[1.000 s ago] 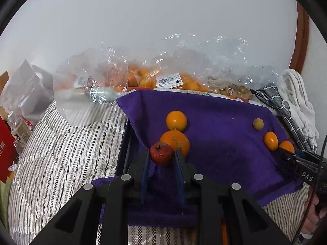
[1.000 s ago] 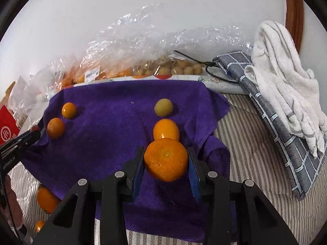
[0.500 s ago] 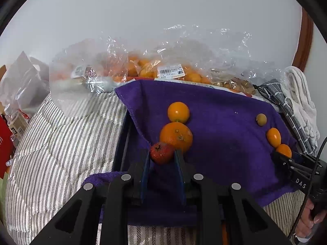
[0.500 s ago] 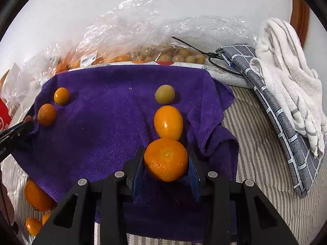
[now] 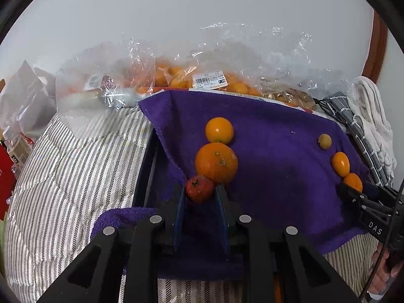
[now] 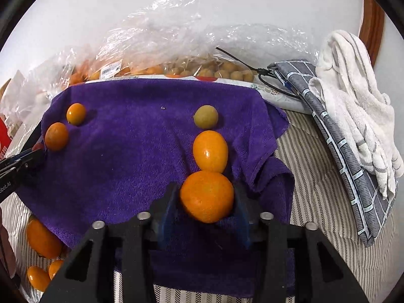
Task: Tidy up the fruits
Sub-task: 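Open both grippers to set the fruits on the towel and withdraw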
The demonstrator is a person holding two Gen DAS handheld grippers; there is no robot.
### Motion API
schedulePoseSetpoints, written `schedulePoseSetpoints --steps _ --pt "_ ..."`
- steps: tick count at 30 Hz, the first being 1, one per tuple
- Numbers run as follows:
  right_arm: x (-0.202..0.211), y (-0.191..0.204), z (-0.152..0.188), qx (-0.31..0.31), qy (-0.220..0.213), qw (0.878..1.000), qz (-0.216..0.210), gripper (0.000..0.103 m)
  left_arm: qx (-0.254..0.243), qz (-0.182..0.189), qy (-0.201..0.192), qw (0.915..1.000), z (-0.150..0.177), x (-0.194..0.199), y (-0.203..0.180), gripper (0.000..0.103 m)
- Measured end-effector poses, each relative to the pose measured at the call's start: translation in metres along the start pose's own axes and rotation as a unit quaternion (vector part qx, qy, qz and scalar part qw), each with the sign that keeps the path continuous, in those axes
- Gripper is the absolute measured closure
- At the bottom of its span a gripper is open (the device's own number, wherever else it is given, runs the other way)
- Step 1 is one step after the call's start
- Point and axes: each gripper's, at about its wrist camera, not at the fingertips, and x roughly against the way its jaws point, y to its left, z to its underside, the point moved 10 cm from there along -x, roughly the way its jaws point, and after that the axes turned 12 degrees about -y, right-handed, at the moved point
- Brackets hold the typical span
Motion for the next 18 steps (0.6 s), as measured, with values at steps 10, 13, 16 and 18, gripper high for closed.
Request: schedulePoseSetpoints --steps 10,13,16,18 --pt "0.021 0.015 -0.015 0.002 -0.044 0.998 -0.038 0.029 0.024 0.009 -0.022 0.9994 -0.008 0.009 0.002 0.057" --pt "0.032 0.02 -0.019 0.011 -0.062 0.997 -0.035 0.029 0.023 0.007 -0.037 0.999 -0.013 0.017 0.002 0.057" --pt "0.046 0.022 -0.028 0.0 -0.091 0.995 -0.043 0.03 0.022 0.007 -0.054 0.9983 -0.018 0.026 0.003 0.057" --pt "0.056 0.021 -0.034 -0.01 -0.106 0.993 -0.042 0.03 0.02 0.007 -0.058 0.9981 -0.02 0.031 0.004 0.057"
